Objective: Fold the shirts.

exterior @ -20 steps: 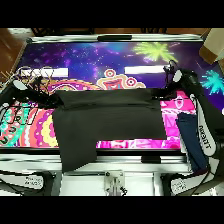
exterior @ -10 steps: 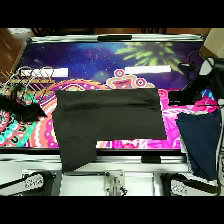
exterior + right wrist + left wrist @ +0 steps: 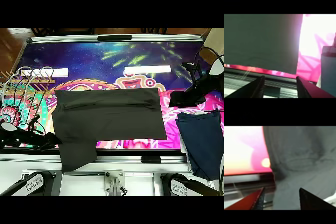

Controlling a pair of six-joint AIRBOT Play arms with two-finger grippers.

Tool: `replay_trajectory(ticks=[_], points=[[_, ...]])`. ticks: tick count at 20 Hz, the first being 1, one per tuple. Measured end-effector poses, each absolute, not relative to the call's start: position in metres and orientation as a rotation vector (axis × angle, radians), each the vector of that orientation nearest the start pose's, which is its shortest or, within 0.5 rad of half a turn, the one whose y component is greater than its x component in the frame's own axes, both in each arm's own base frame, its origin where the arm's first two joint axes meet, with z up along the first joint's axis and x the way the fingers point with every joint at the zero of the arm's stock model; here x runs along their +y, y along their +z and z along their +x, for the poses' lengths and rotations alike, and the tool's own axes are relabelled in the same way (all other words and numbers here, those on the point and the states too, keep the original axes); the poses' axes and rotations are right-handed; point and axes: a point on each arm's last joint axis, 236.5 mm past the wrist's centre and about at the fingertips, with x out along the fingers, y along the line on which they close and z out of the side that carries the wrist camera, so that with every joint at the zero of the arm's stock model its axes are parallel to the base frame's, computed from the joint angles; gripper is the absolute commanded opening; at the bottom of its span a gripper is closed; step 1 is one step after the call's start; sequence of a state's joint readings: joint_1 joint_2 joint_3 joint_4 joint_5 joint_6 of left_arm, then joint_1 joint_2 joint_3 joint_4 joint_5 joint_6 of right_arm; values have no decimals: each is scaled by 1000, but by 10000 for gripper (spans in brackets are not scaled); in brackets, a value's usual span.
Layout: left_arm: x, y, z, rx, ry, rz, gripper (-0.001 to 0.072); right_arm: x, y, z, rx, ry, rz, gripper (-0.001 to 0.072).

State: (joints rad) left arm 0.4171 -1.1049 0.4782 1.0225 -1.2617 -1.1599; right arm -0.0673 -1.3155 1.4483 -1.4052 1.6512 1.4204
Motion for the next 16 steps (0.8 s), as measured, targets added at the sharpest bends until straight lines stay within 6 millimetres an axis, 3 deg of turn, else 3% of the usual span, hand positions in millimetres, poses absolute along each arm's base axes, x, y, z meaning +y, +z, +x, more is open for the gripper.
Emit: replay_trajectory(ticks=[2,4,6,7,9,10,11,16], points=[[-48,-104,192,1583,-250,-680,438,16,74,337,1492,201,46,515],[-49,-107,195,1560,-238,-694,305,16,74,338,1487,201,47,514],[-48,-111,199,1537,-223,-697,68,16,72,338,1491,192,51,515],[-48,-112,200,1532,-221,-703,42,13,67,334,1510,182,45,515],[-53,-110,199,1529,-247,-708,41,5,43,317,1592,153,47,519],[-55,-109,197,1533,-260,-708,41,1,26,305,1644,147,68,604],[-57,-107,196,1538,-275,-712,41,1,11,294,1684,150,105,618],[-63,-102,194,1541,-312,-729,42,-2,-53,252,1783,119,310,618]])
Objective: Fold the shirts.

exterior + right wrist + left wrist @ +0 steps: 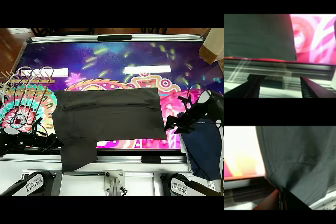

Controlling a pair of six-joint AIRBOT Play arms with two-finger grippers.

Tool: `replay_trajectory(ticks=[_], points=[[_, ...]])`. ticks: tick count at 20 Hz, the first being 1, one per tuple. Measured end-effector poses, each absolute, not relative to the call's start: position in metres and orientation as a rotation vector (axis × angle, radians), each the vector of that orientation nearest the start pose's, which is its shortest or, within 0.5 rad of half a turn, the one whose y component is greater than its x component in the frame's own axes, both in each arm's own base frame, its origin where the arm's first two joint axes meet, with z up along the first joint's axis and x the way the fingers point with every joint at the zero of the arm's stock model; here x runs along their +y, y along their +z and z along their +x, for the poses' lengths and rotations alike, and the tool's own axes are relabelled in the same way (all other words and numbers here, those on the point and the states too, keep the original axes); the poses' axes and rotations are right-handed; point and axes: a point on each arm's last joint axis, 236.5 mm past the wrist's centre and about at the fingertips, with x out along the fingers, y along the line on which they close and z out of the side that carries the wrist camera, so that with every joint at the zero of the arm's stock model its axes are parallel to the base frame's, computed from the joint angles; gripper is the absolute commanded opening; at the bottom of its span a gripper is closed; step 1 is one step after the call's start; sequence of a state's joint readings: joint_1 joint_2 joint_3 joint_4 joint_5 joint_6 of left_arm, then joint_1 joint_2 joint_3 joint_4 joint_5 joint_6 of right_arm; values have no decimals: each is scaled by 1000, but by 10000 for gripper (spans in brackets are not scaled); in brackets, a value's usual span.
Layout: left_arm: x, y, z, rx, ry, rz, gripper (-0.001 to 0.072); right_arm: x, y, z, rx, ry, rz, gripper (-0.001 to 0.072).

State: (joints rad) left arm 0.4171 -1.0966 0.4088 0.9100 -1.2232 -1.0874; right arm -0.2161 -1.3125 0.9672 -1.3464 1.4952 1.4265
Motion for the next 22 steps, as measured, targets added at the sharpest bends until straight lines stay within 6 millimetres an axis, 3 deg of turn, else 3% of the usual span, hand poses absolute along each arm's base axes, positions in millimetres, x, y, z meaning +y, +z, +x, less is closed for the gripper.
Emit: replay_trajectory(ticks=[5,10,11,14,15,18,22], points=[[-66,-100,192,1547,-326,-735,42,-2,-89,245,1758,60,390,617],[-67,-99,191,1549,-330,-737,42,9,-106,251,1744,53,478,608],[-67,-99,191,1549,-330,-738,42,12,-108,252,1745,58,496,573],[-67,-99,192,1549,-329,-739,41,20,-113,257,1732,74,495,124],[-67,-99,192,1548,-330,-738,41,24,-114,257,1733,81,492,76],[-62,-91,203,1523,-340,-715,41,30,-109,264,1725,124,426,75],[-44,-53,249,1407,-369,-622,41,28,-75,303,1620,157,364,75]])
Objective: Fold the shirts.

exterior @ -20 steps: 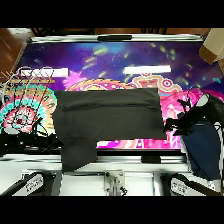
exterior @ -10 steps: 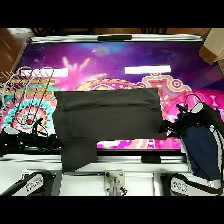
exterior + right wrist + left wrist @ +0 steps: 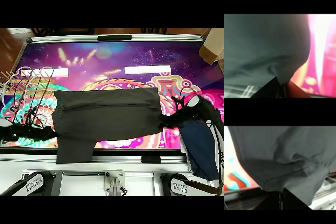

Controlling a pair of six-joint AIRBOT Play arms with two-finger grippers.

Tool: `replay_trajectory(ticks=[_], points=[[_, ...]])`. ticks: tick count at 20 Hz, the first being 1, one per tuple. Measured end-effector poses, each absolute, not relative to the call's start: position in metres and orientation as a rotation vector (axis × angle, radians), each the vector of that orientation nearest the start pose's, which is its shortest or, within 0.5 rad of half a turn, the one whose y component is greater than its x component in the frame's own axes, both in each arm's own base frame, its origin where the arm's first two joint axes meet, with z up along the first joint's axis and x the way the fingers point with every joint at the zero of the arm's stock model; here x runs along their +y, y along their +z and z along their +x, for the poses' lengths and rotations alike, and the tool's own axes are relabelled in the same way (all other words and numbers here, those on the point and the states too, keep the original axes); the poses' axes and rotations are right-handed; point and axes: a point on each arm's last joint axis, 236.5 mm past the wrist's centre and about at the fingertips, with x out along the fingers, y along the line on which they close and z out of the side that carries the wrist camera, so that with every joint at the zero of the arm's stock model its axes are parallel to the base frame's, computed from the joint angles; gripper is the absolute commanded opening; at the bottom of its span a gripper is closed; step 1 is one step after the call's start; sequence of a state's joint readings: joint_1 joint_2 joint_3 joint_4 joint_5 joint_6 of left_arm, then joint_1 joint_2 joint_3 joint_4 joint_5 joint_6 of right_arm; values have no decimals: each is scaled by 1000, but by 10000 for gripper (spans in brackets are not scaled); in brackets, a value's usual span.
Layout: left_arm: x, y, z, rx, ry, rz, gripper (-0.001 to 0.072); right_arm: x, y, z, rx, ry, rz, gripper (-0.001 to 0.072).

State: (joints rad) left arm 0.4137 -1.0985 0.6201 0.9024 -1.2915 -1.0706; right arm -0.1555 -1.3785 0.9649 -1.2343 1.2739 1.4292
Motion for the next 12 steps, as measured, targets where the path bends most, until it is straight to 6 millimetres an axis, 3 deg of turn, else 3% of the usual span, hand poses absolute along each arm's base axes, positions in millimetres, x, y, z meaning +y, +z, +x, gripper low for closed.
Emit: replay_trajectory(ticks=[5,10,12], points=[[-24,-4,324,1273,-350,-557,41,21,-42,375,1450,115,247,75],[-23,13,406,1227,-376,-579,41,23,-46,447,1363,82,208,75],[-22,9,434,1228,-372,-613,41,22,-52,468,1351,71,207,76]])
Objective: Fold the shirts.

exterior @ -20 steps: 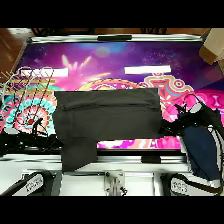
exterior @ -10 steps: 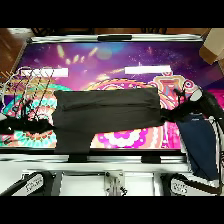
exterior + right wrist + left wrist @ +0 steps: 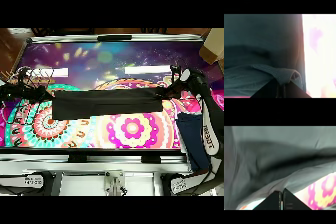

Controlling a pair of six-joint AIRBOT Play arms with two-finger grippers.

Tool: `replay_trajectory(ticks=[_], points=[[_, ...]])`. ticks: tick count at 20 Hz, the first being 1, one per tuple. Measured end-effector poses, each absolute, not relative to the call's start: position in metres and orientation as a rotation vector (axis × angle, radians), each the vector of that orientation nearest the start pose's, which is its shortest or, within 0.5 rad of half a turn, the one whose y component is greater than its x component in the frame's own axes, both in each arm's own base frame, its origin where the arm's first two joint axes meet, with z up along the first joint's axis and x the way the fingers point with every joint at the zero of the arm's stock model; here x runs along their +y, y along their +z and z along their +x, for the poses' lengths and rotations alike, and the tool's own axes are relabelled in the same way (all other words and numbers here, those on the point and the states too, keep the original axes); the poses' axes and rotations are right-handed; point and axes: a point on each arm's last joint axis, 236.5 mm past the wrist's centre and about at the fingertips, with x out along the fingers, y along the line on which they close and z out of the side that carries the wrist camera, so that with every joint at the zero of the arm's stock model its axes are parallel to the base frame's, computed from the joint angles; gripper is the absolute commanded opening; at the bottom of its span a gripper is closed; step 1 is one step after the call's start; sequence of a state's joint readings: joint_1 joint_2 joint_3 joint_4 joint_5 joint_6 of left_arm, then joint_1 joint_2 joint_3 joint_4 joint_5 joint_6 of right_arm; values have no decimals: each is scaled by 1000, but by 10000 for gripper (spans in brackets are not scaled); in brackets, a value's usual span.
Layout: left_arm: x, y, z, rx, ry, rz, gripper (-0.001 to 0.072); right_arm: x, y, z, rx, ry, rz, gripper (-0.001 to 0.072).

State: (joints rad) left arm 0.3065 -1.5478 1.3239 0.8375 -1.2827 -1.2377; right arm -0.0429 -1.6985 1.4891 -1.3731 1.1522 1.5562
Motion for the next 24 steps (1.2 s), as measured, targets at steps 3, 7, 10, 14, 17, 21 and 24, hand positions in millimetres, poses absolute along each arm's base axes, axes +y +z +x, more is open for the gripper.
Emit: replay_trajectory(ticks=[3,7,10,14,17,21,24], points=[[-19,-14,459,1249,-336,-682,42,23,-64,491,1330,63,212,104],[-25,-40,478,1262,-318,-785,514,30,-74,504,1314,74,251,471],[-29,-44,481,1275,-327,-823,518,36,-74,496,1352,120,255,669],[-25,-31,480,1288,-357,-840,517,13,-62,492,1350,121,250,669],[-28,-16,479,1281,-387,-830,517,1,-69,491,1358,105,299,669],[-28,0,477,1264,-404,-811,517,12,-89,490,1394,135,398,669],[-33,13,478,1245,-428,-821,515,27,-98,489,1420,168,460,580]])
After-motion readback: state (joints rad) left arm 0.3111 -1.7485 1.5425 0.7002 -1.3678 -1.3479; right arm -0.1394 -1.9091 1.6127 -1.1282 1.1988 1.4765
